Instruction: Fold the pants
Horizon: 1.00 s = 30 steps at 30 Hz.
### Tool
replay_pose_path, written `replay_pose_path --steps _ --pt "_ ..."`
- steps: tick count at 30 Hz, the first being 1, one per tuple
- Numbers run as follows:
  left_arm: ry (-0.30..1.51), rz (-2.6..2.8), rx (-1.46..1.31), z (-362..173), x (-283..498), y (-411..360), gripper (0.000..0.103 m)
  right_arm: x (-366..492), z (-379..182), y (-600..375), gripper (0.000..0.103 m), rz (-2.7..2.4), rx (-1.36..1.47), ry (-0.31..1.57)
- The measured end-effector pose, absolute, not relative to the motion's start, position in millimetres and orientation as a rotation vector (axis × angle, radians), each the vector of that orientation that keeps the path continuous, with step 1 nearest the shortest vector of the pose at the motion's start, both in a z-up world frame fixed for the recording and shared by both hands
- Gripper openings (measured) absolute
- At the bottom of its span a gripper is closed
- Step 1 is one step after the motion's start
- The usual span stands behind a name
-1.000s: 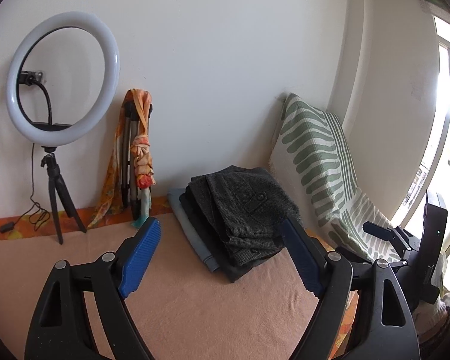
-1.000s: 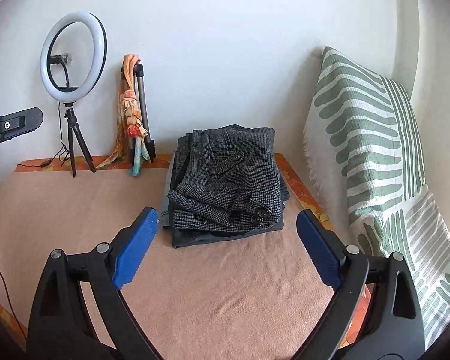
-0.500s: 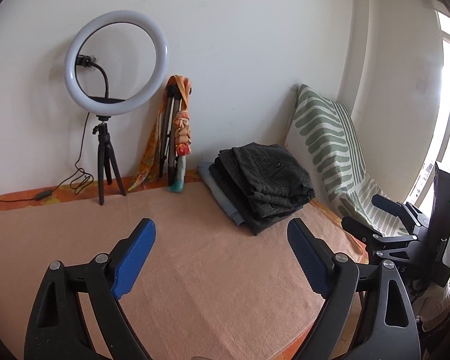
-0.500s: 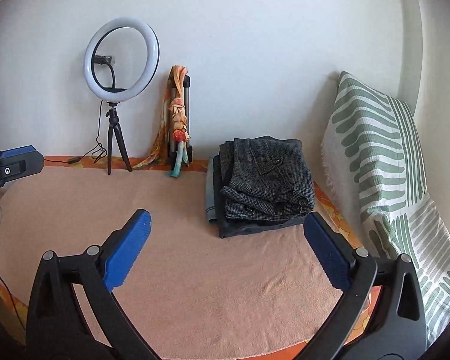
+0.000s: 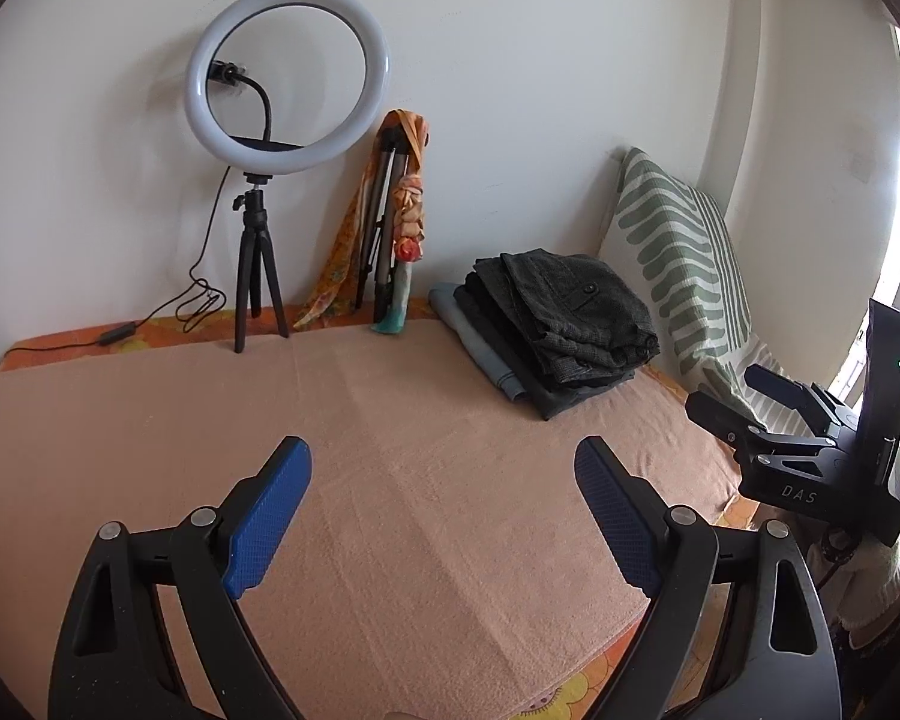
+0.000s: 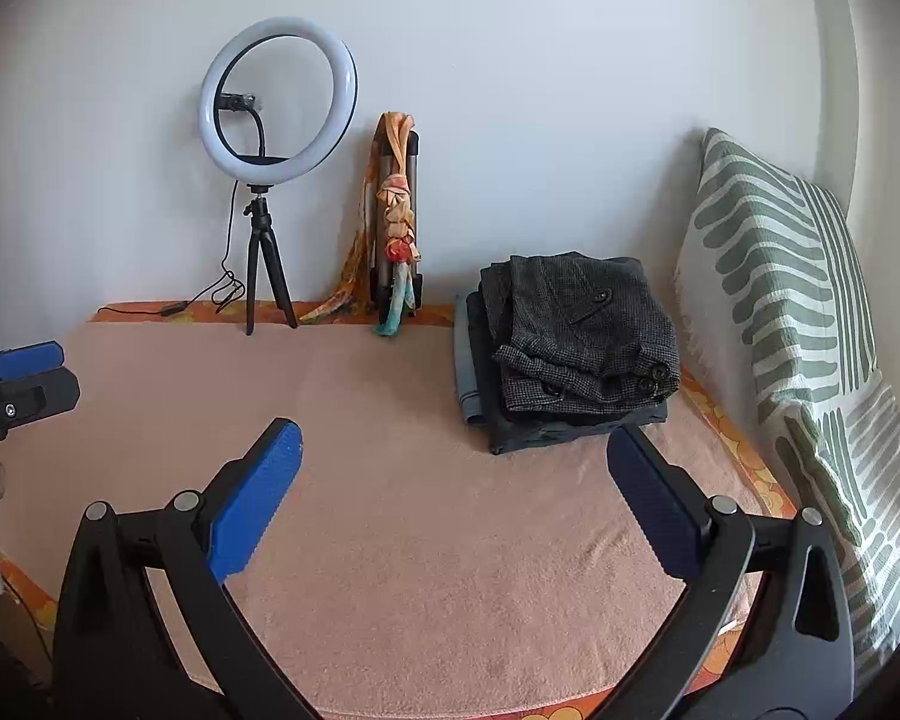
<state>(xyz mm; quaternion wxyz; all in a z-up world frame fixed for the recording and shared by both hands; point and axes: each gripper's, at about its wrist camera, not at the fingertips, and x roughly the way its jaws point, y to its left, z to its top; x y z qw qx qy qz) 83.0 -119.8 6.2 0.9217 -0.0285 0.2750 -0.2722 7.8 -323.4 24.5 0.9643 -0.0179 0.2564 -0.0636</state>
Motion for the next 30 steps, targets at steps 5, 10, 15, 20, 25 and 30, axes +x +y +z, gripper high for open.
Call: replay_pose_path --steps 5,10,15,20,25,30 --pt "0.553 -0.547 -0.061 5 80 -116 0.090 11 14 -324 0.103 -0.125 -0.007 0.526" --pt "0.540 -0.537 -0.029 5 74 -118 0.090 10 11 -320 0.103 -0.124 -0.022 0.519" --pt "0.547 -0.528 -0.009 3 72 -120 0.090 11 8 -322 0.103 -0.128 -0.014 0.522" --pt "0.568 -0.460 -0.013 -3 77 -118 0.103 10 8 -321 0.103 -0.130 -0.019 0.518" --pt "0.577 -0.435 -0.043 -6 81 -112 0.103 9 9 -320 0.103 -0.131 -0.021 0.511" --pt "0.571 -0.417 -0.008 -6 80 -114 0.103 9 10 -320 0.103 -0.135 -0.021 0.509"
